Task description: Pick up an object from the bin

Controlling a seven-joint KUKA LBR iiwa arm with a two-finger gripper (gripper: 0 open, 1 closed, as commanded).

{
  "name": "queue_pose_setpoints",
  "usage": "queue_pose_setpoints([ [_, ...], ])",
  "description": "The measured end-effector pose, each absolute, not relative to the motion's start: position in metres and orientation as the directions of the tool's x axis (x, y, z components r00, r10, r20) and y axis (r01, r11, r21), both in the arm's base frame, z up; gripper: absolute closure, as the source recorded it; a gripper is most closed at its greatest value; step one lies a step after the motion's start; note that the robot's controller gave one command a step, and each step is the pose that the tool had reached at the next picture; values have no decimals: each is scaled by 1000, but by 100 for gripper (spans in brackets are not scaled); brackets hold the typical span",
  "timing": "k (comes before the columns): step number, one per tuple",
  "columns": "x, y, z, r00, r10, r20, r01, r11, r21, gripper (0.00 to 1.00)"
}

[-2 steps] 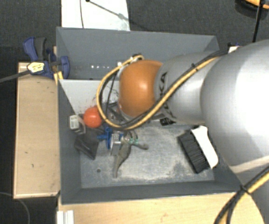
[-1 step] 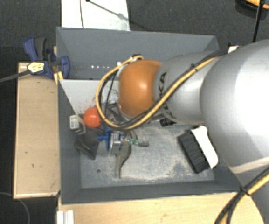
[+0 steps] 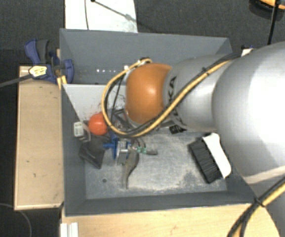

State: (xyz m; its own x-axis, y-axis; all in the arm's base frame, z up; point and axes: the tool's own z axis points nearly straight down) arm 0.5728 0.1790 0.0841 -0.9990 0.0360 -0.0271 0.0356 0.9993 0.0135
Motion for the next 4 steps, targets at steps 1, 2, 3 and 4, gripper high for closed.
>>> queue_pose_setpoints([
  [1, 573, 179, 85, -999, 37, -28, 36, 999, 14, 100],
  [2, 571, 179, 91, -999, 38, -21, 37, 999, 13, 100],
  [3, 570, 178, 100, -999, 38, -23, 38, 999, 12, 100],
  [4, 569, 178, 112, -999, 40, -18, 40, 999, 10, 100],
])
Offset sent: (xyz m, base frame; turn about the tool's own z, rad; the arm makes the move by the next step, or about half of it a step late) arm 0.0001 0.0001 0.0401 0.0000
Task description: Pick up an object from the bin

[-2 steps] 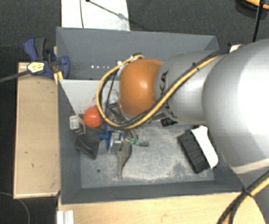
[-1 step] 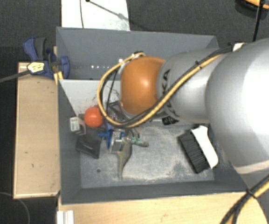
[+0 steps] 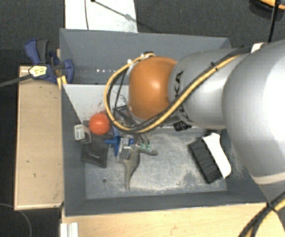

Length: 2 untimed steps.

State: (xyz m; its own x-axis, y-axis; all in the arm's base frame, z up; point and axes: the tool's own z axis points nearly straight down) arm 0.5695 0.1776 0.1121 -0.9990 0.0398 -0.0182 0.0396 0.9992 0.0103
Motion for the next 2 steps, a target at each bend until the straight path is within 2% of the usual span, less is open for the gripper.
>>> queue_pose_setpoints([
  [2, 571, 178, 142, -999, 42, -23, 41, 999, 12, 100],
])
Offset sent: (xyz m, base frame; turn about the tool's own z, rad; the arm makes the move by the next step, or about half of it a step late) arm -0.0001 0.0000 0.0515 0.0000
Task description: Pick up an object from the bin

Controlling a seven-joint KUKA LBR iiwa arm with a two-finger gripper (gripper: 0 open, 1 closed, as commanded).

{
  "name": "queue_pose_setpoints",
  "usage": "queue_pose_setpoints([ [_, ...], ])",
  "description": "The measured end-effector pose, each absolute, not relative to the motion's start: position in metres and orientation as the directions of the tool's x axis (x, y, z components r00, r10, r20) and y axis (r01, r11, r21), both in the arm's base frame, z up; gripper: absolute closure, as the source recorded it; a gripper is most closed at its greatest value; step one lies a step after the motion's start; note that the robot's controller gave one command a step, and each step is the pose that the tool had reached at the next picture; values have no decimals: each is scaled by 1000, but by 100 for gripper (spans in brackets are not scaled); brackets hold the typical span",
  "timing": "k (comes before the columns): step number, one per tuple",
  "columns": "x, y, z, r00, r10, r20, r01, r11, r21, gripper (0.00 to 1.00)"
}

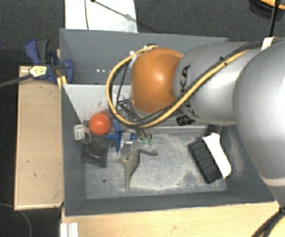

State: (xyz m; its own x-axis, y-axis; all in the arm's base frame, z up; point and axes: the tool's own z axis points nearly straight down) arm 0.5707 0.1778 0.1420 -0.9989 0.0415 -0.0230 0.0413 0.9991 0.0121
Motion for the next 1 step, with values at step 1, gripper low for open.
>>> queue_pose_setpoints([
  [1, 571, 178, 150, -999, 43, -24, 43, 999, 13, 100],
])
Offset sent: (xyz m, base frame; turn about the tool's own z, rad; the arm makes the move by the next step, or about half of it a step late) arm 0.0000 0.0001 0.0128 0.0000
